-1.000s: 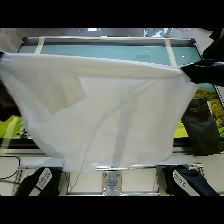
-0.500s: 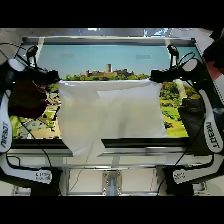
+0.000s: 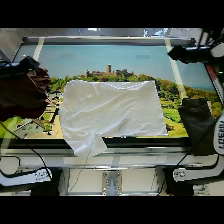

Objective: Fold the shirts.

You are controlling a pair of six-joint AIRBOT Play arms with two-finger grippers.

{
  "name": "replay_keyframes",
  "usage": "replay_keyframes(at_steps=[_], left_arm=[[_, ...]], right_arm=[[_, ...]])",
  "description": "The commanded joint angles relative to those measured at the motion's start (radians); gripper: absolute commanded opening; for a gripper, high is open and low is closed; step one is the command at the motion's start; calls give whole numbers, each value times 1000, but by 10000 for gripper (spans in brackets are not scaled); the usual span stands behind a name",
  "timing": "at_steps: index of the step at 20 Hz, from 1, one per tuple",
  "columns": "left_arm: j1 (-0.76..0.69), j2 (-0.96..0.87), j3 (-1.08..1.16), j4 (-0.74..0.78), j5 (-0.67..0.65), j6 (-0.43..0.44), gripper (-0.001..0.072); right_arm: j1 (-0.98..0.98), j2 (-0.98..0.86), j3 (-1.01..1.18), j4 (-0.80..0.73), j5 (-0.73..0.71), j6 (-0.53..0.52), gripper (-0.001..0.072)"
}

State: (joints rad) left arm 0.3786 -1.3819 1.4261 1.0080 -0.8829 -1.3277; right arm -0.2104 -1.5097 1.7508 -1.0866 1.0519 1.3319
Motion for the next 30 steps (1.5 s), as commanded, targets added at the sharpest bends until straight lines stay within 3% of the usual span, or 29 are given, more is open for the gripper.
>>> replay_keyframes(at_steps=[1, 3, 5, 7, 9, 15, 20, 23, 26, 27, 29, 30], left_arm=[[197, 261, -275, 62, -140, -4, 666], [290, 453, -616, 3, -105, -28, 666], [356, 616, -910, -148, -93, -34, 666], [377, 726, -1114, -257, -98, -34, 665], [364, 763, -1221, -287, -126, -21, 607], [294, 623, -1253, -292, -105, 3, 607], [293, 422, -1253, -479, -102, 201, 606], [262, 360, -1249, -569, -111, 247, 595], [193, 351, -1249, -568, -130, 246, 439], [171, 351, -1249, -568, -130, 244, 338], [138, 351, -1249, -568, -127, 245, 8], [127, 351, -1249, -568, -127, 245, 13]], right_arm=[[-150, 180, -81, -113, 363, -33, 436], [-212, 356, -385, -94, 353, -75, 436], [-263, 565, -779, 6, 129, -66, 445], [-306, 721, -1108, 111, -60, 55, 446], [-341, 758, -1316, 250, -50, 54, 445], [-347, 622, -1397, 332, 26, -58, 445], [-403, 593, -1396, 406, 79, -135, 445], [-445, 593, -1396, 437, 105, -158, 445], [-457, 593, -1371, 428, 107, -165, 444], [-457, 593, -1346, 420, 107, -166, 444], [-457, 593, -1281, 378, 118, -162, 444], [-457, 593, -1250, 330, 148, -153, 445]])
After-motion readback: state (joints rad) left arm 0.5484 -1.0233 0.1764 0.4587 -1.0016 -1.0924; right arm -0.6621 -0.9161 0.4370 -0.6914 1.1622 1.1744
